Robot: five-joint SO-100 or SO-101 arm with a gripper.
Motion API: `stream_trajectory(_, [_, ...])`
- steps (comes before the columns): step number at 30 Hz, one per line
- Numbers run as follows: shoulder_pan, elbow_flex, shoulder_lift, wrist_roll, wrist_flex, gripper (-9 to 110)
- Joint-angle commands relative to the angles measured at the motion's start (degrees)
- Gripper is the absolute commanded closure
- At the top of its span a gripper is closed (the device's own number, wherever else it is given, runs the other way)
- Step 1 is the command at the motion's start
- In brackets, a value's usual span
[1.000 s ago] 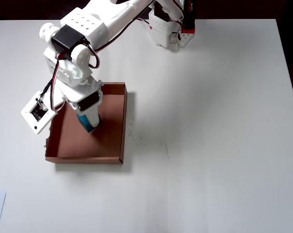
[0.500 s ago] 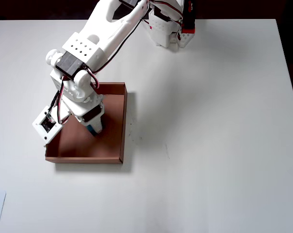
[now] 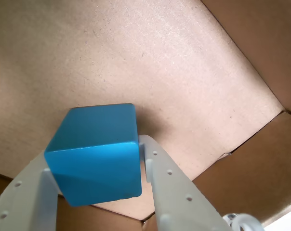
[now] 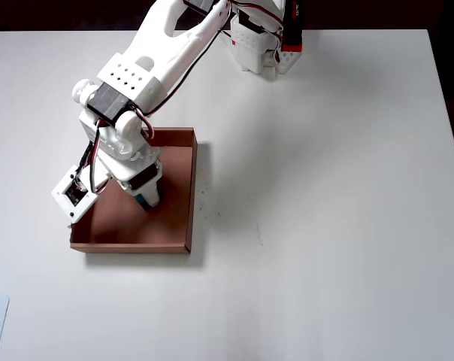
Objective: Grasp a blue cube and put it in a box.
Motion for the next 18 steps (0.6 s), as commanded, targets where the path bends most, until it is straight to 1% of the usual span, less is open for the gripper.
stream_trajectory(1, [-0.09, -0.44, 2.2, -0.53, 0.88, 86])
stream_trajectory(4, [0.0, -0.44, 2.64, -0.53, 1.14, 85])
stream_trajectory(12, [0.26, -0.62, 3.08, -0.09, 1.32, 76])
stream_trajectory(17, [0.35, -0.62, 3.34, -0.35, 1.85, 69])
stream_trajectory(18, [0.35, -0.62, 3.52, -0.44, 1.93, 65])
